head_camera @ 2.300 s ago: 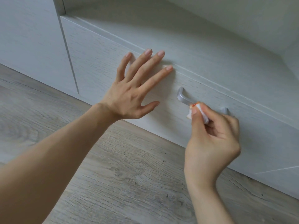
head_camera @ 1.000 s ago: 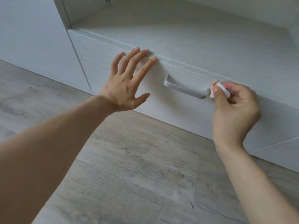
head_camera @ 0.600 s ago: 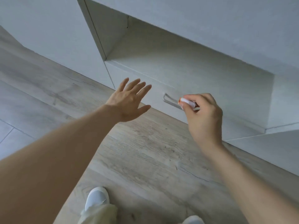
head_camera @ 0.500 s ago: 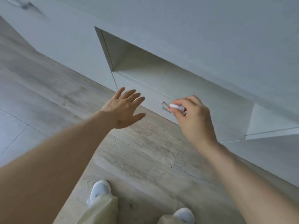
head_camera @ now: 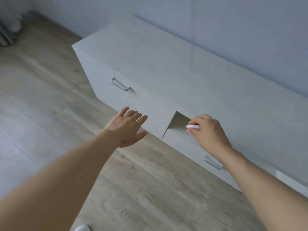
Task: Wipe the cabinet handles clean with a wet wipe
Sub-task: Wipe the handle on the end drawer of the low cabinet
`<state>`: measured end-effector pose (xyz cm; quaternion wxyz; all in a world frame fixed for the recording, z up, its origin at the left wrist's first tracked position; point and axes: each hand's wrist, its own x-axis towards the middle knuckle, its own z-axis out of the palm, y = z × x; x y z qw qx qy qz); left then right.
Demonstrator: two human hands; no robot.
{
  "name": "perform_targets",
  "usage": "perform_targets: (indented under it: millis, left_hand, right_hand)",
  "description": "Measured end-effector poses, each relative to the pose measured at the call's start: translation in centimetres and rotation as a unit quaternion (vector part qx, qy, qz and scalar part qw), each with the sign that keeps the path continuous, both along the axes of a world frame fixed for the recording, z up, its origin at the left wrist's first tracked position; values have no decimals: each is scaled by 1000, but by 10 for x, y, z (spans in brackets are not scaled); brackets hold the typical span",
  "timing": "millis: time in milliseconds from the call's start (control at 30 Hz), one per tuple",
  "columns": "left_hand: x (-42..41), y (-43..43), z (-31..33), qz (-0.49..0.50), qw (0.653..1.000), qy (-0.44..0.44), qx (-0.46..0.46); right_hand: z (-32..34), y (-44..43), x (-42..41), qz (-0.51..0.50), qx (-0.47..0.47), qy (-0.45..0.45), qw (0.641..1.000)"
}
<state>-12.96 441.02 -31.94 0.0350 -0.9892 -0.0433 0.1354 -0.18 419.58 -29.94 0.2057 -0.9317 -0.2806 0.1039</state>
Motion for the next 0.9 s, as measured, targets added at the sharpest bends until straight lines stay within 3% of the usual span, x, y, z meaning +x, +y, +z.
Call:
perform_targets:
  millis: [300,667,900]
  left_hand:
    - [-36,156,37,-48,998,2,46]
    - [47,244,17,-82,996,2,43]
    - [92,320,4,-85,996,-28,12]
  right_hand:
    - [23,155,-47,-51,17,34,998]
    - [11,243,11,-78,-4,9,997]
    - [-8,311,42,-154,75,5,985]
